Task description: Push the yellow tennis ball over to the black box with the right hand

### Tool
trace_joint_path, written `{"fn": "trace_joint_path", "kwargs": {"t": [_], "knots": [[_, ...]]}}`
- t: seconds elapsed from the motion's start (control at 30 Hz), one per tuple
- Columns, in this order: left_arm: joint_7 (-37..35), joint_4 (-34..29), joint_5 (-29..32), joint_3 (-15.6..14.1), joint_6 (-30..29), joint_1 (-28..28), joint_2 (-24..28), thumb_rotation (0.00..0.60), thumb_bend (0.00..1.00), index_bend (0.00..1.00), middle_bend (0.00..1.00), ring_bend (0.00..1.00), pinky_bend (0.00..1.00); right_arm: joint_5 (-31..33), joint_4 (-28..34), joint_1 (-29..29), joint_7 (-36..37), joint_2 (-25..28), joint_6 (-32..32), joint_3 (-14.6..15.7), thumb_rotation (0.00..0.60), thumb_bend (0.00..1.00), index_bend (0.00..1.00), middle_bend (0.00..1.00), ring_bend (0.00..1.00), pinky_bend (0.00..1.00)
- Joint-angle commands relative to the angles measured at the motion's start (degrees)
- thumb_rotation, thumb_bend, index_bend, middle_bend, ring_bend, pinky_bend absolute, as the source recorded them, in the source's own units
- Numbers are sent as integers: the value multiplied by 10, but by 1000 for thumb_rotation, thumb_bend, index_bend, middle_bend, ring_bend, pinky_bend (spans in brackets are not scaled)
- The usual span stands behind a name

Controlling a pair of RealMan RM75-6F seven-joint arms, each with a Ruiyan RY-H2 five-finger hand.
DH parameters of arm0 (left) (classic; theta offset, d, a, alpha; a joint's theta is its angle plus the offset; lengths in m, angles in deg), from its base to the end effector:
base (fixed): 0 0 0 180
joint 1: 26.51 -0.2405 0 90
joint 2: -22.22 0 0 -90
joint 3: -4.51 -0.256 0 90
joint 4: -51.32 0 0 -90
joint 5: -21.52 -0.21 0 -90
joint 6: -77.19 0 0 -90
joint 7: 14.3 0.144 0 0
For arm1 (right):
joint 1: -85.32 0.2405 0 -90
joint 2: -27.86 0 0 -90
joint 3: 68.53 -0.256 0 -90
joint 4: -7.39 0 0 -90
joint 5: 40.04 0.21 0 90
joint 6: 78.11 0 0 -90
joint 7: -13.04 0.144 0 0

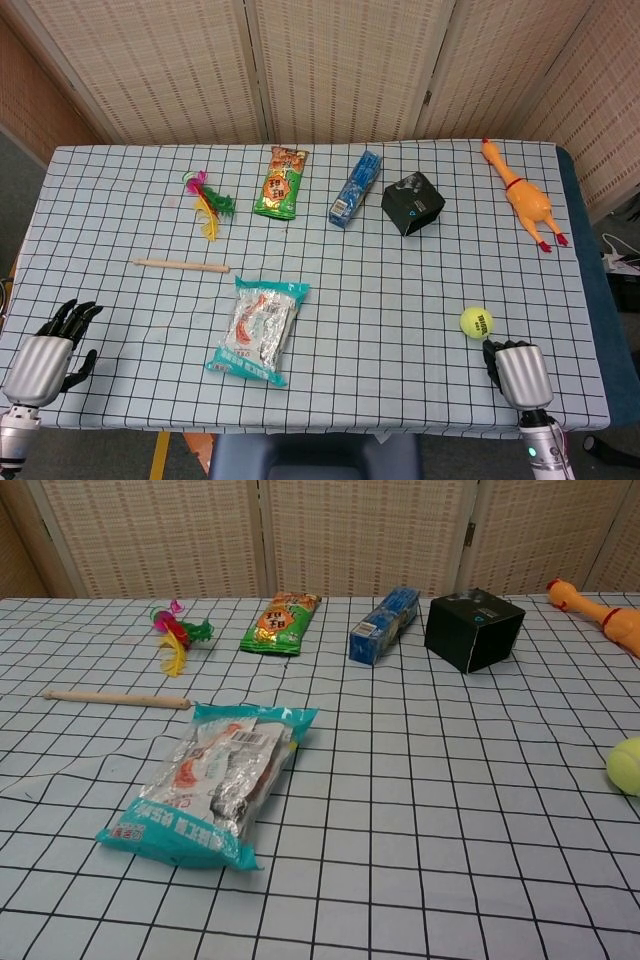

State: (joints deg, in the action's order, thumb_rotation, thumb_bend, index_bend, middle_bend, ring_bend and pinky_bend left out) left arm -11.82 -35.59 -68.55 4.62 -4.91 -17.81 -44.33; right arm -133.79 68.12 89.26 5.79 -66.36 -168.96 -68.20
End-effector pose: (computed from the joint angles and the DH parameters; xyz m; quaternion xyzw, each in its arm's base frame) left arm -0.3117 0.1924 0.1370 -0.6628 -0.3487 -0.3610 0.5557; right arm -0.3241 -0.1653 0.0285 0.6471 -0.3021 0.3787 0.5887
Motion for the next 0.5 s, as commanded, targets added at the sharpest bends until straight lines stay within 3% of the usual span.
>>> {"fn": "trace_joint_path", "kwargs": {"t": [0.03, 0.5], "knots": [[3, -2, 0, -1, 2, 1, 1, 600, 474, 147, 117, 51, 334, 6, -16, -5, 11, -11, -2, 0, 600, 921, 945, 825, 786, 815], [14, -7, 4, -3, 9, 3, 0, 600, 474, 147, 117, 51, 334, 32, -109, 11, 48, -60, 38, -15, 600, 921, 945, 825, 786, 815]]}}
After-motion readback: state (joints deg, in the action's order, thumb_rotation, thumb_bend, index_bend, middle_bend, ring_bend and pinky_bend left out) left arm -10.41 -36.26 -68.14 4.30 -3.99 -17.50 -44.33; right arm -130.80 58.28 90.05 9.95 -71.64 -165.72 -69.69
